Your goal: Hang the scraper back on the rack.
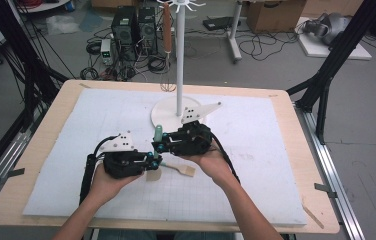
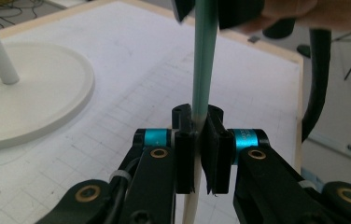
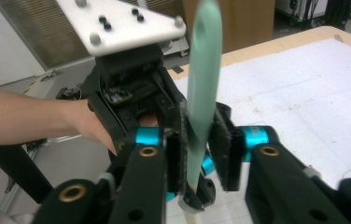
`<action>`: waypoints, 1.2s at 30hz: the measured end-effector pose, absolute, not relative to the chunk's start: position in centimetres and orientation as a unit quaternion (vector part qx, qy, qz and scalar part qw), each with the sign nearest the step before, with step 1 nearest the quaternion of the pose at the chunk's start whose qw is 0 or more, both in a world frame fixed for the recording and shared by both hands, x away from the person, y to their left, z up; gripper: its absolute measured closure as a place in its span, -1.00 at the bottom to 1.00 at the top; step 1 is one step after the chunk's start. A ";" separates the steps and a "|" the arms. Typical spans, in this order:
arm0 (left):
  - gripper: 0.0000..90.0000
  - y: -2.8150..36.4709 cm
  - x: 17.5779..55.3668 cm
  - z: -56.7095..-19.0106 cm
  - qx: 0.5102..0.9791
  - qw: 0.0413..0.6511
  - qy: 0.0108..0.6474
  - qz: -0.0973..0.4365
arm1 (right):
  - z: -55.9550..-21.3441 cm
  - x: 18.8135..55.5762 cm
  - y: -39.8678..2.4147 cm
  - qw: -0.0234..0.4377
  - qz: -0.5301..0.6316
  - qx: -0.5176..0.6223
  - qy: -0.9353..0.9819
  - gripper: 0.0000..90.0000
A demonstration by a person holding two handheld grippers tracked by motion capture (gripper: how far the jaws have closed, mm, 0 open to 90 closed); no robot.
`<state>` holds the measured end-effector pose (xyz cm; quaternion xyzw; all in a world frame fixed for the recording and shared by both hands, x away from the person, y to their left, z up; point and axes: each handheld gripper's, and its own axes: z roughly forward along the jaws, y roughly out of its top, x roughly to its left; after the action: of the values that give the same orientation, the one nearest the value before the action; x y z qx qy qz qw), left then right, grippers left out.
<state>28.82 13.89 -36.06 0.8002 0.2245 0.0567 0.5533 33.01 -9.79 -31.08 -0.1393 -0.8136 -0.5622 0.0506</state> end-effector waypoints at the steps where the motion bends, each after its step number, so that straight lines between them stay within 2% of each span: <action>1: 0.86 14.0 28.9 -36.0 0.796 0.558 0.227 0.055 | -31.2 33.0 -9.8 0.050 -0.561 -0.141 -0.814 0.65; 8: 0.86 14.4 28.9 -35.7 0.791 0.564 0.228 0.062 | -32.0 33.0 -9.1 0.051 -0.557 -0.142 -0.817 0.71; 15: 0.81 14.5 28.7 -35.9 0.794 0.556 0.233 0.077 | -32.4 33.1 -8.5 0.050 -0.550 -0.140 -0.822 0.86; 18: 0.63 14.7 28.6 -35.8 0.796 0.550 0.238 0.088 | -32.4 33.2 -8.5 0.051 -0.550 -0.141 -0.821 0.86; 29: 0.23 16.0 28.0 -36.0 0.804 0.528 0.249 0.114 | -31.9 34.1 -9.7 0.036 -0.545 -0.160 -0.822 0.86; 36: 0.18 17.0 28.0 -36.3 0.806 0.521 0.256 0.119 | -31.3 34.7 -10.7 0.029 -0.539 -0.173 -0.824 0.86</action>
<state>27.98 16.96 -36.28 0.8057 0.2564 0.1190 0.5205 34.65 -10.74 -31.33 -0.1727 -0.8241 -0.5387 0.0293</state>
